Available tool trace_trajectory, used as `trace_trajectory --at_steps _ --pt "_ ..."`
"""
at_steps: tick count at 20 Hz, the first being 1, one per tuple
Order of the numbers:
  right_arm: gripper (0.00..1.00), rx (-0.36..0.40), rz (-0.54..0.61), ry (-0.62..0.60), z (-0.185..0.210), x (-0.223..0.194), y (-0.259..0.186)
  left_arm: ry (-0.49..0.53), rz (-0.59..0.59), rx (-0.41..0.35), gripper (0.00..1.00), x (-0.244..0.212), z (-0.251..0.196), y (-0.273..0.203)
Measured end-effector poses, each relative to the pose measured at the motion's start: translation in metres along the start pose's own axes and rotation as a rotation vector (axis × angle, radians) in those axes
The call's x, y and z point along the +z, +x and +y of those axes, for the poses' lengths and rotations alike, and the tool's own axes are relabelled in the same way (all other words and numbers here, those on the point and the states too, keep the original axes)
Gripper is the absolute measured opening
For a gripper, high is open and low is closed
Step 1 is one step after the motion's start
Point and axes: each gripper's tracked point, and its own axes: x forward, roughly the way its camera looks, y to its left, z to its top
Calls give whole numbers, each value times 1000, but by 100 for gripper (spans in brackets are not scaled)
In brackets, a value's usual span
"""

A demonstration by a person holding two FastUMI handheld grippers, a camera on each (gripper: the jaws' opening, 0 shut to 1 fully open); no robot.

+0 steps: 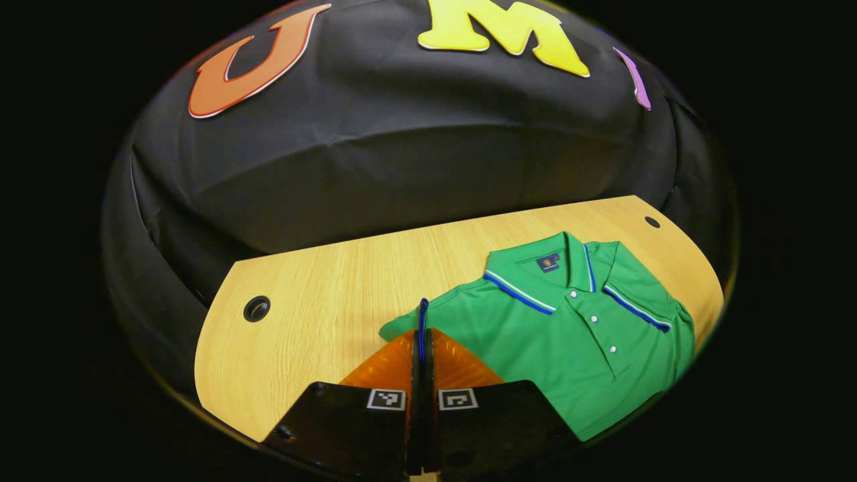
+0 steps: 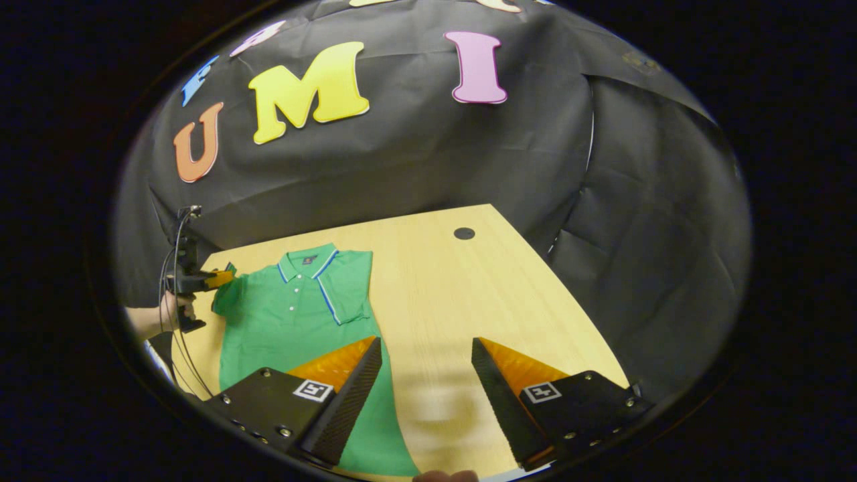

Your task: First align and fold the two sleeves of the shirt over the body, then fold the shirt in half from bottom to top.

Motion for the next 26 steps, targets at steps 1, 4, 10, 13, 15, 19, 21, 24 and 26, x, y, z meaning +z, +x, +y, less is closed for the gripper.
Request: trace_trajectory --at_steps 1,4,10,13,15,19,21,24,26 --pt "88 0 -2 -2 -2 0 -1 2 -4 -11 4 3 -7 -1" --pt "87 -6 -12 -2 -11 2 -6 0 -18 -36 4 13 -28 -4" --pt "87 -10 -12 6 -21 -1 -9 -16 -7 -75 4 15 -59 -4" --pt "88 -13 -13 12 -27 -4 -12 -22 13 -98 4 12 -74 -3" --pt "87 -15 -13 14 -30 -5 -14 -25 16 -109 4 13 -83 -1" --pt "88 -21 -19 4 -31 -5 -14 -30 24 -146 5 12 -103 2" --pt "88 -29 -28 -2 -32 -2 -15 -39 25 -182 8 11 -114 3" --pt "87 -30 -31 -14 -28 -2 -15 -35 40 -183 22 7 -117 5" --pt "87 -28 -25 -21 -24 -3 -14 -46 46 -190 74 4 -119 2"
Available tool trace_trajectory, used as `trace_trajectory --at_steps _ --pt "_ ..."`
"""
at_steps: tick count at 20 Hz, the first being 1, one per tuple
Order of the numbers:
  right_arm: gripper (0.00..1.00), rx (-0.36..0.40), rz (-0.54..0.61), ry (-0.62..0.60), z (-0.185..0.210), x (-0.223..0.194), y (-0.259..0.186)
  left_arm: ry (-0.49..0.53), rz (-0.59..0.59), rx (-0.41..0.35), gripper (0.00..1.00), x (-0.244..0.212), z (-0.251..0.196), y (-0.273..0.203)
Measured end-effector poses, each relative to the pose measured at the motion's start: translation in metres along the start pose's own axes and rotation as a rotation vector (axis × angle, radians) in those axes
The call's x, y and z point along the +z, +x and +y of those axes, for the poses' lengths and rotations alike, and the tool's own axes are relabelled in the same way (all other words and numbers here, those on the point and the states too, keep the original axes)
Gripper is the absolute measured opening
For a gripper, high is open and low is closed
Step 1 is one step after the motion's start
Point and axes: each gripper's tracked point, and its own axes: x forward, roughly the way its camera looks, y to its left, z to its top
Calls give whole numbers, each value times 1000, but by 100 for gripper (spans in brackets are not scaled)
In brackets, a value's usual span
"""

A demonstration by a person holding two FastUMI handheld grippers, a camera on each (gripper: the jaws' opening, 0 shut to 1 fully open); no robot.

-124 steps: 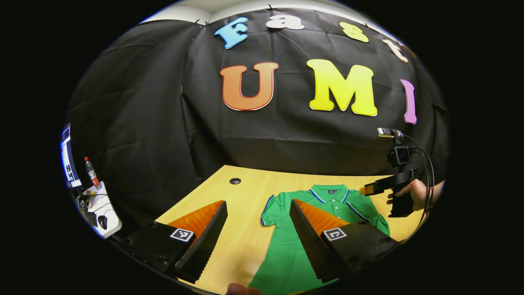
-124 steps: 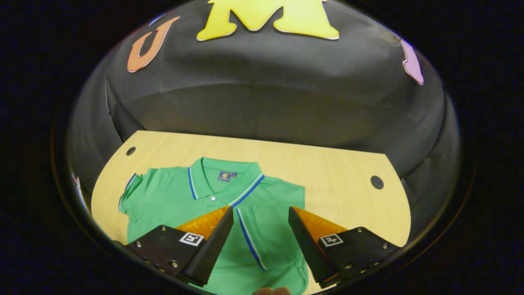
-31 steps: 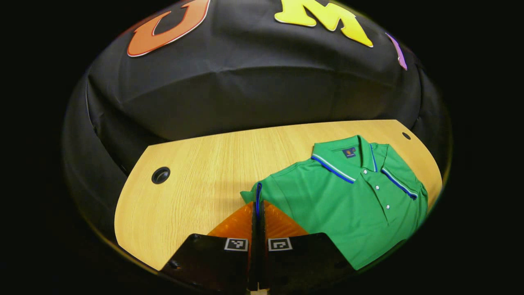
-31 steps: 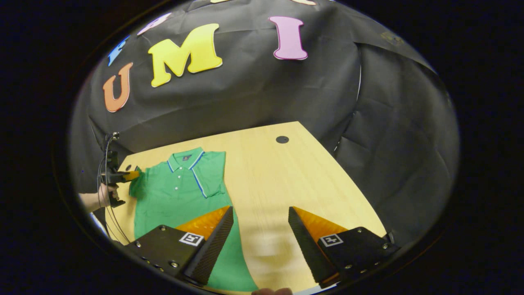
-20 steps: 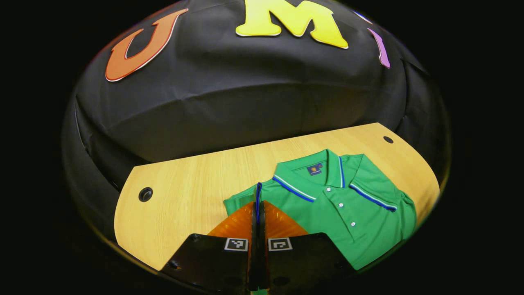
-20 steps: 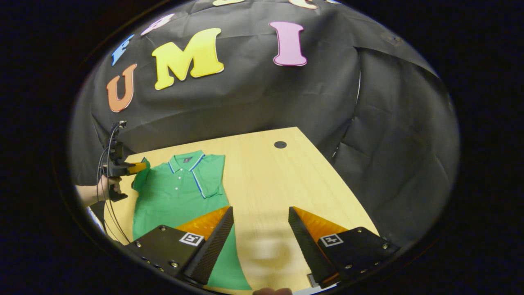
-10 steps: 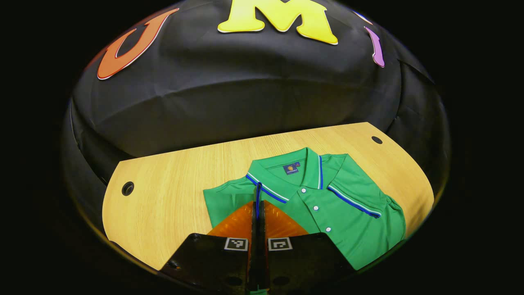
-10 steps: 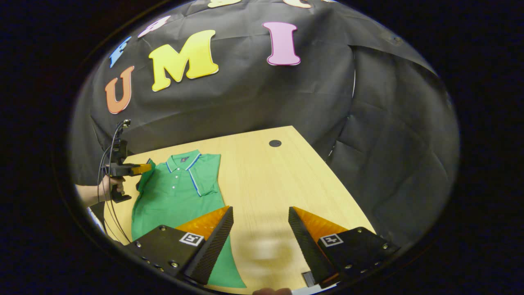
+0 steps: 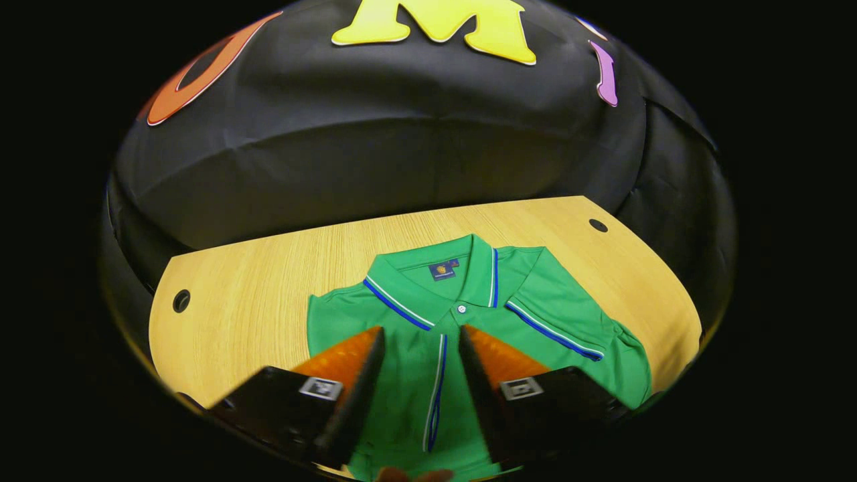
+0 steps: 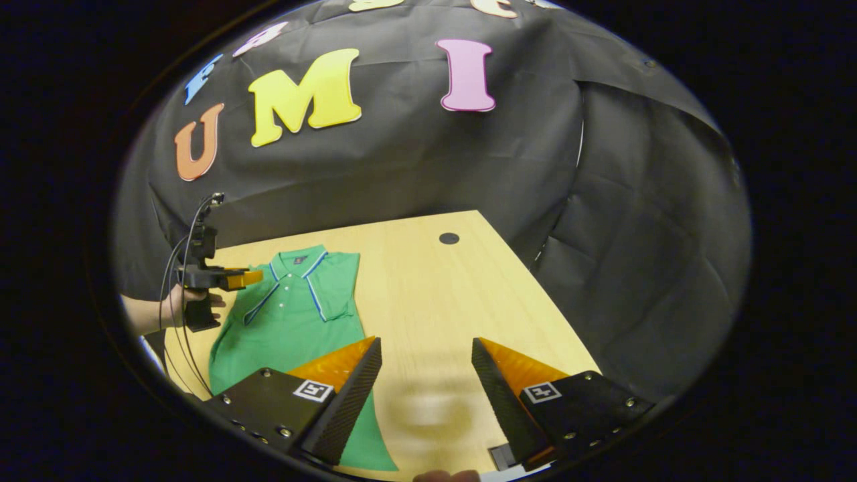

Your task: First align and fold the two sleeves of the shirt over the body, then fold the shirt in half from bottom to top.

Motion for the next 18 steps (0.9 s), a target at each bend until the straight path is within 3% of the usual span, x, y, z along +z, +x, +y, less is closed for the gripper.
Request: trace_trajectory --at_steps 1,8,18 --pt "87 0 2 -4 2 -1 1 -4 -1 4 100 1 2 -6" --pt "88 48 -6 -77 28 0 -3 -28 -46 44 100 -2 11 -57" --pt "88 206 -11 -219 82 -11 -21 -72 -100 75 100 -38 7 -201"
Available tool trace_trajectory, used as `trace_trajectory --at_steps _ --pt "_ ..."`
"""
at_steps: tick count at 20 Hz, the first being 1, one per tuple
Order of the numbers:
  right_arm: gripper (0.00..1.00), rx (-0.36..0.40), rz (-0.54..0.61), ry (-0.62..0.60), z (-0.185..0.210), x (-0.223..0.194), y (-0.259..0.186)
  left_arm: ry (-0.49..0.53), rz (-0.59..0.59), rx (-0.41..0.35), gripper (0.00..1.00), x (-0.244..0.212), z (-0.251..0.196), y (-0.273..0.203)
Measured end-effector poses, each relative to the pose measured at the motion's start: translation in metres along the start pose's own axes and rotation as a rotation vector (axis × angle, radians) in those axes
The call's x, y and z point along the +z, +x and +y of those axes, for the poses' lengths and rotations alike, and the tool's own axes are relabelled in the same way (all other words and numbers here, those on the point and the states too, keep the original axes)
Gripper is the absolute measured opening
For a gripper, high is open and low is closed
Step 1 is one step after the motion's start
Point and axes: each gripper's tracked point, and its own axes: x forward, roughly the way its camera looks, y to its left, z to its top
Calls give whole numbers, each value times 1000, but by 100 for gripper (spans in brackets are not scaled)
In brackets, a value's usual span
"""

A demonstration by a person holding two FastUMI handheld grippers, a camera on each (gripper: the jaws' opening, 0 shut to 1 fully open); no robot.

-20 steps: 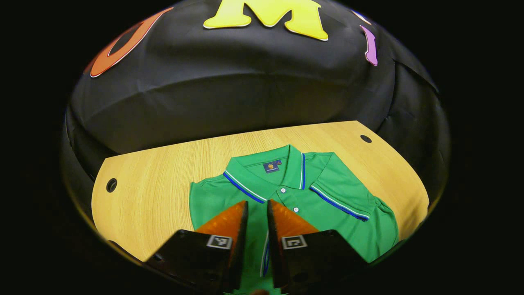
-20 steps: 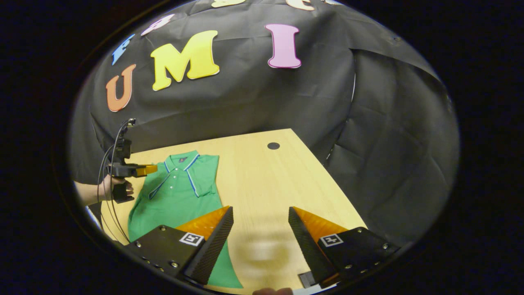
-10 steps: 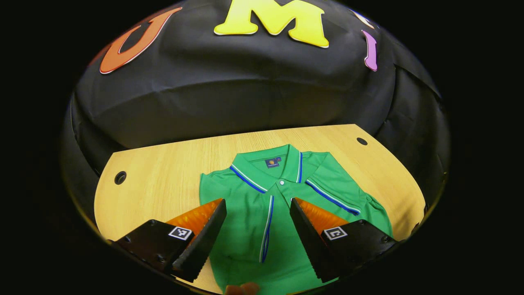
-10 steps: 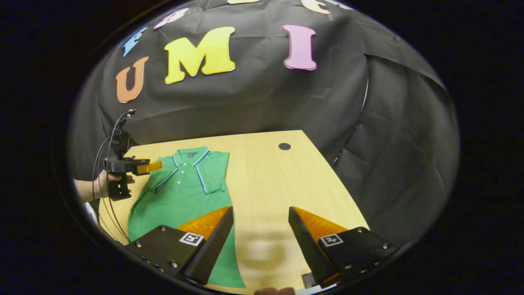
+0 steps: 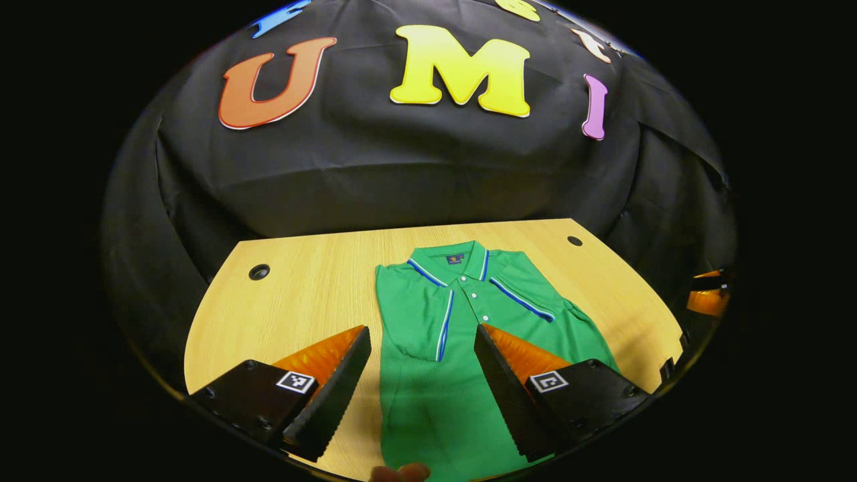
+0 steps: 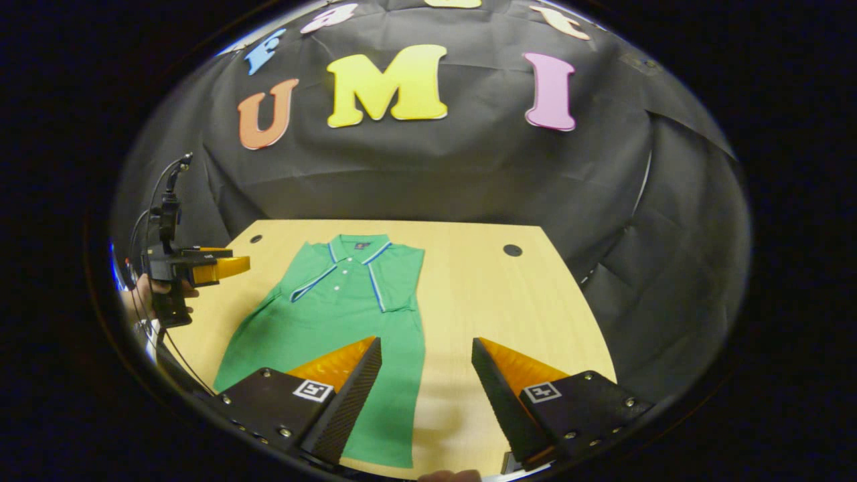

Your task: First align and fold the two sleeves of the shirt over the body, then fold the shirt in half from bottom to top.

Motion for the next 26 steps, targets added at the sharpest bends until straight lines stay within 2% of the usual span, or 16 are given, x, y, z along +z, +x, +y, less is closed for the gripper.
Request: trace_trajectory --at_steps 4,7,13,18,23,26 --pt "88 28 24 -50 9 -16 -7 -12 20 6 100 -25 -2 -37" --pt "88 62 88 -99 16 -46 -8 2 70 -32 100 -55 -8 -56" --pt "88 108 264 -180 19 -121 -10 37 260 -125 100 -139 -24 -96" --pt "88 149 373 -225 28 -171 -22 43 398 -167 100 -200 -34 -129" --pt "88 193 445 -278 35 -206 -28 0 491 -147 100 -249 -28 -158" --pt "88 202 483 -293 37 -218 -21 -31 521 -125 100 -263 -21 -159"
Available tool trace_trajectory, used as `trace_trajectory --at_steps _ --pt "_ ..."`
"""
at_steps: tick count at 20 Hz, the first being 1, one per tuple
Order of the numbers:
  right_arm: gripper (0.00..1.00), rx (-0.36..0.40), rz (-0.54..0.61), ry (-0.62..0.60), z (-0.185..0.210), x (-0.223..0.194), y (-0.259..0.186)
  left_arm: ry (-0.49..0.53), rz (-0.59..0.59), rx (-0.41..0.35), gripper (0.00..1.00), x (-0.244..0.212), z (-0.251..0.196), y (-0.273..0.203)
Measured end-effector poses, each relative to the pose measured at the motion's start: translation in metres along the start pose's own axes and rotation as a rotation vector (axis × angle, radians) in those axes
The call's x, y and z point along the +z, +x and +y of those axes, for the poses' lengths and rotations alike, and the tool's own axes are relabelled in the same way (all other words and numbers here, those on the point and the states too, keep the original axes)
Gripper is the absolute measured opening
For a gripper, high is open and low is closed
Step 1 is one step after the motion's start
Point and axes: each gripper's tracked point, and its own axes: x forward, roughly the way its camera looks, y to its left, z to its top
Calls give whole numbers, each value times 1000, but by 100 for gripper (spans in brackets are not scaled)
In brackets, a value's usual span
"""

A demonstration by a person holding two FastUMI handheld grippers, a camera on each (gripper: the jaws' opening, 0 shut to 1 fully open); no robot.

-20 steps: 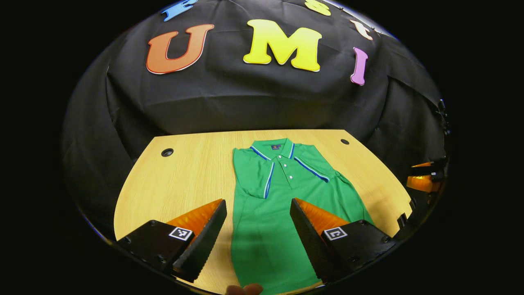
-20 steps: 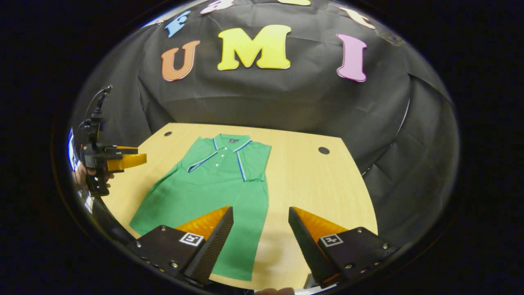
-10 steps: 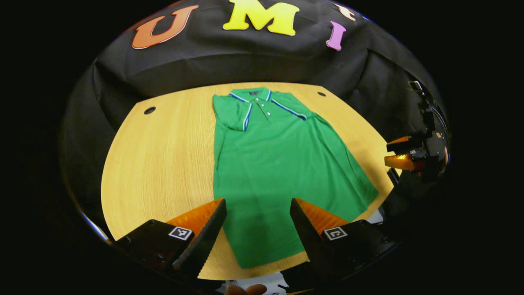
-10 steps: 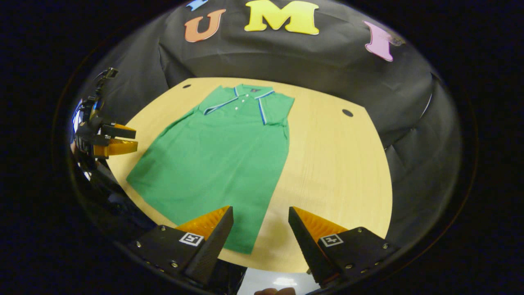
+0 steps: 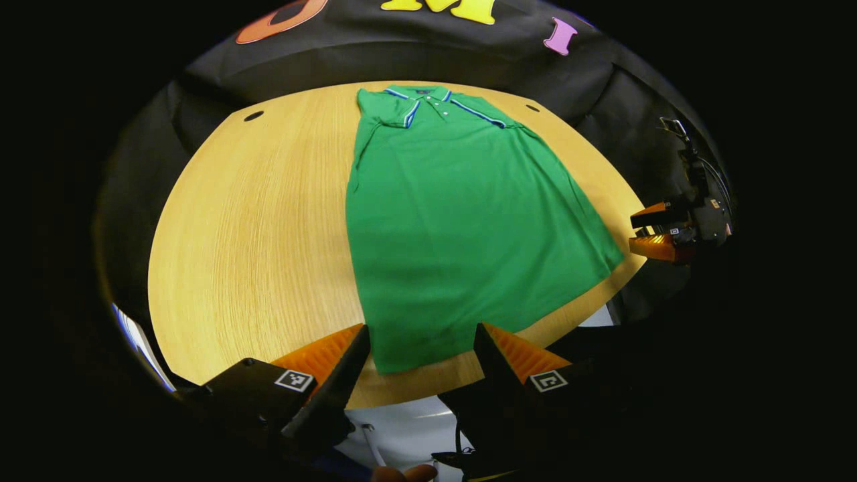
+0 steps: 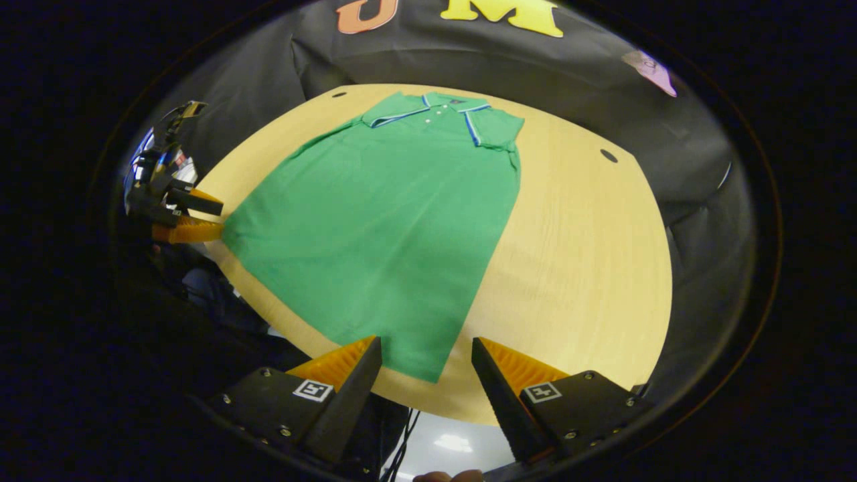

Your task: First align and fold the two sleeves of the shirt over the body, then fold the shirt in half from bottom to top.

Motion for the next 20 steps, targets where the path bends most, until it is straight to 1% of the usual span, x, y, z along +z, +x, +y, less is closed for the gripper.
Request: trace_trajectory --at_steps 6,10,14,15,19,20 --pt "88 5 44 0 4 -16 16 -3 42 -3 100 -12 1 11" --pt "88 9 57 -28 10 -23 25 12 47 20 100 -16 5 12" --pt "88 10 65 -43 12 -28 31 33 56 59 99 -18 6 15" --pt "91 11 77 -45 13 -29 31 37 56 72 100 -18 6 14" --pt "94 9 99 -32 14 -34 33 95 63 127 99 -21 7 16" --pt "91 6 101 -29 14 -33 31 96 58 124 98 -20 6 18"
